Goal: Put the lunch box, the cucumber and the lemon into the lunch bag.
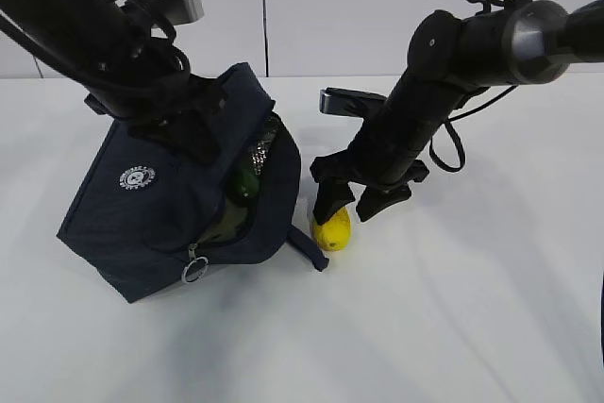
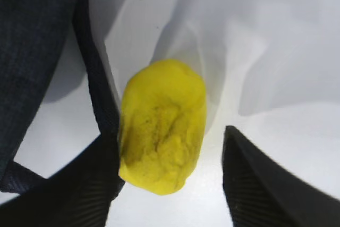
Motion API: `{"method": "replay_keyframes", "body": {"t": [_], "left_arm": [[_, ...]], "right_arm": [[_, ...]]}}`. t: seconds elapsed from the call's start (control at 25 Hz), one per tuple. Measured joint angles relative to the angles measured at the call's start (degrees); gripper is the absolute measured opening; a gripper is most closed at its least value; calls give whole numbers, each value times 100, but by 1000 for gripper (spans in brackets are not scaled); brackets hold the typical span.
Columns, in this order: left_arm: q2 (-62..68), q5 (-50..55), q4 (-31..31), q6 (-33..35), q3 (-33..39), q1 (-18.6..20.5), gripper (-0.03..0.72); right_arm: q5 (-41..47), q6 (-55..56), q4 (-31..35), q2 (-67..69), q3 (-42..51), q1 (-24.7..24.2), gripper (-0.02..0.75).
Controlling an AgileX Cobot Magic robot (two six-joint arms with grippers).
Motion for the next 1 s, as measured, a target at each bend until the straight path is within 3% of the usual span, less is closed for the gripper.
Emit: {"method": "replay_keyframes", "body": {"t": [0.2,0.8,1.0], "left_arm": [[0,0,0,0,0,0,20],[0,65,0,0,0,0,20],[0,77,0,0,0,0,20]], "right_arm": [[0,51,-98,0,0,28,433],[23,51,-110,117,0,105,407],[35,51,-110,130,-48,105,335]]}}
